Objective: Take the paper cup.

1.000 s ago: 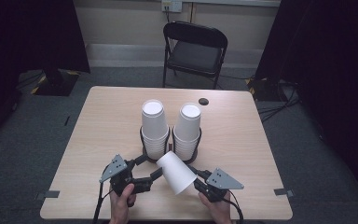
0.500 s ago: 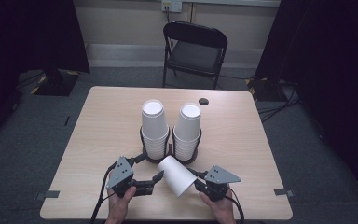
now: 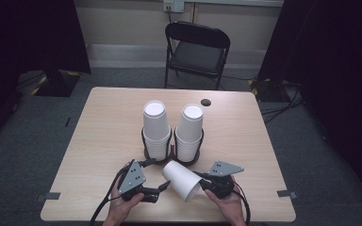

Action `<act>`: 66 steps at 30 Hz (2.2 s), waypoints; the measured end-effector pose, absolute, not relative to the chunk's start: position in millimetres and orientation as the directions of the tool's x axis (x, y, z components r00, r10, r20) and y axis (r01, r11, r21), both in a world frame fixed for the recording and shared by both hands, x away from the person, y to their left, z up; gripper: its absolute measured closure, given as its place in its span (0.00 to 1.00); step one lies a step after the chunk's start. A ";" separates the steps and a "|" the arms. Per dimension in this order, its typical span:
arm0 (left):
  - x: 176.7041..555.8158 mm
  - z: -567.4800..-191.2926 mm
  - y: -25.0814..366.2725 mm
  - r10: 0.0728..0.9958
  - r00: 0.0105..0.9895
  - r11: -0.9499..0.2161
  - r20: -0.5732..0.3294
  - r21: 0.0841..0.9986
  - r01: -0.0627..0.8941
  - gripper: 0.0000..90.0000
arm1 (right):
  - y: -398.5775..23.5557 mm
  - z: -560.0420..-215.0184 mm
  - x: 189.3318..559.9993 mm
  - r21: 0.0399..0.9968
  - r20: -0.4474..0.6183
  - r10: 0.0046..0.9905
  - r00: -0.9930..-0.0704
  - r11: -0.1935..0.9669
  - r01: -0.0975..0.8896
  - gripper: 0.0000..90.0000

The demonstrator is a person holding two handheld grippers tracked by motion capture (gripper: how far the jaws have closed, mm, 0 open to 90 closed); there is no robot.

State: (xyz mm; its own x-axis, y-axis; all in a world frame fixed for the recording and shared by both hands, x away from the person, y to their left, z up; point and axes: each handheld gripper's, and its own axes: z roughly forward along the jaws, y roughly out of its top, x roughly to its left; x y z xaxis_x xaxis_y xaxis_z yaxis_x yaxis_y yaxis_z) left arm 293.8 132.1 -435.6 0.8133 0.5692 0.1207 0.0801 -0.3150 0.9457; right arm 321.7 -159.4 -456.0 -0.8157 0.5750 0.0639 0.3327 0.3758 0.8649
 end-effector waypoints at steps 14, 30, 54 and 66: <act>294.6 -439.0 120.1 0.445 0.865 -0.487 0.232 0.873 0.016 0.17 | -153.5 -445.7 336.0 0.760 0.127 0.526 -0.841 0.492 0.423 0.96; 292.2 -449.0 108.3 0.349 0.882 -0.607 0.317 0.793 -0.045 0.17 | -145.8 -439.0 350.6 0.662 0.217 0.491 -0.844 0.561 0.497 0.96; 285.3 -453.1 78.8 0.226 0.866 -0.731 0.446 0.666 -0.152 0.14 | -133.8 -436.3 359.2 0.619 0.268 0.461 -0.846 0.590 0.518 0.96; 285.5 -450.1 72.9 0.254 0.866 -0.700 0.430 0.700 -0.142 0.11 | -120.5 -437.4 361.9 0.643 0.316 0.450 -0.835 0.546 0.538 0.98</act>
